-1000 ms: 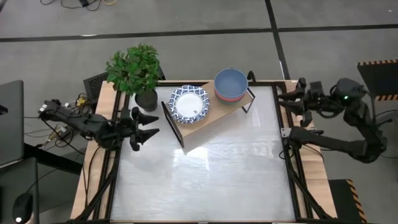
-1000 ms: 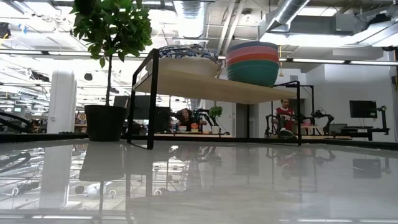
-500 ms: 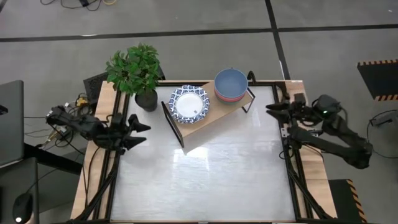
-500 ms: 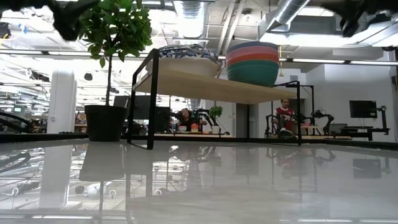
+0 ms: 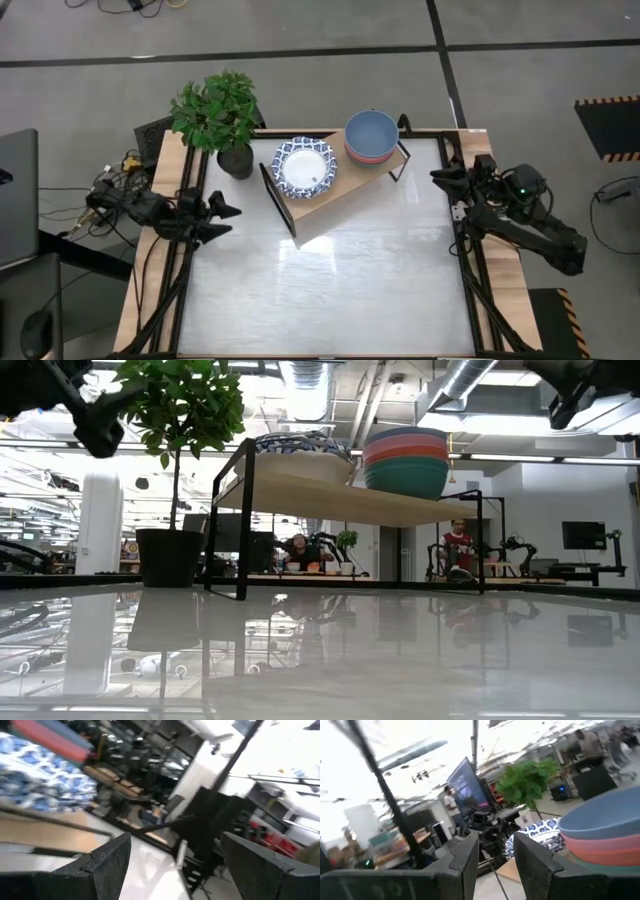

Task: Place and stack bowls onto a shelf
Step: Return to Home Position

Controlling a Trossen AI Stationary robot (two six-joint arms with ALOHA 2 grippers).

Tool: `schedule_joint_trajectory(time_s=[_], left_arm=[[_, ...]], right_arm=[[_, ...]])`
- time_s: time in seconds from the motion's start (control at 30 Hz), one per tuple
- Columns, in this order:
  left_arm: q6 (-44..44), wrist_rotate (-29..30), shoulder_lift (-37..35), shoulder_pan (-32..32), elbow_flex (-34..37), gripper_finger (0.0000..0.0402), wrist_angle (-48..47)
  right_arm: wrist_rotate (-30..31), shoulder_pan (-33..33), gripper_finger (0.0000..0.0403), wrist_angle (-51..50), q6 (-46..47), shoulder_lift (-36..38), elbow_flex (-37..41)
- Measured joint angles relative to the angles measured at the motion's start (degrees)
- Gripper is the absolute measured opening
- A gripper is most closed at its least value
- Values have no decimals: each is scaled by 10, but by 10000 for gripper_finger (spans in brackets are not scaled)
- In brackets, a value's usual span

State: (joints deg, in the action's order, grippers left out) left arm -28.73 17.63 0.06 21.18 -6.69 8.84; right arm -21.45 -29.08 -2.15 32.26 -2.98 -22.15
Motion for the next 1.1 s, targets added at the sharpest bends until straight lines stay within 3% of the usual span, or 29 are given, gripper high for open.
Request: schedule_joint_trajectory(time_s=[0.17, 0.37, 0.47, 0.57, 0.67, 0.87, 1.1], left_arm=[[-11, -51, 1, 0, 45, 293, 21], [-32, -63, 2, 0, 61, 293, -16], [-9, -65, 1, 0, 61, 293, -5], [-2, -65, 2, 0, 61, 293, -10], [-4, -69, 1, 0, 61, 293, -7], [16, -69, 1, 0, 62, 293, -2], [52, -56, 1, 0, 62, 293, -29]], right_arm=[[-86, 10, 150, -10, -57, 19, 0], [-80, 25, 150, -43, -80, 20, 19], [-80, 35, 150, 10, -35, 25, 97], [-79, 54, 150, 171, 36, 27, 208], [-50, 90, 150, 141, 37, 25, 215], [17, 191, 150, 175, -29, 28, 217], [144, 272, 150, 76, -132, 27, 217]])
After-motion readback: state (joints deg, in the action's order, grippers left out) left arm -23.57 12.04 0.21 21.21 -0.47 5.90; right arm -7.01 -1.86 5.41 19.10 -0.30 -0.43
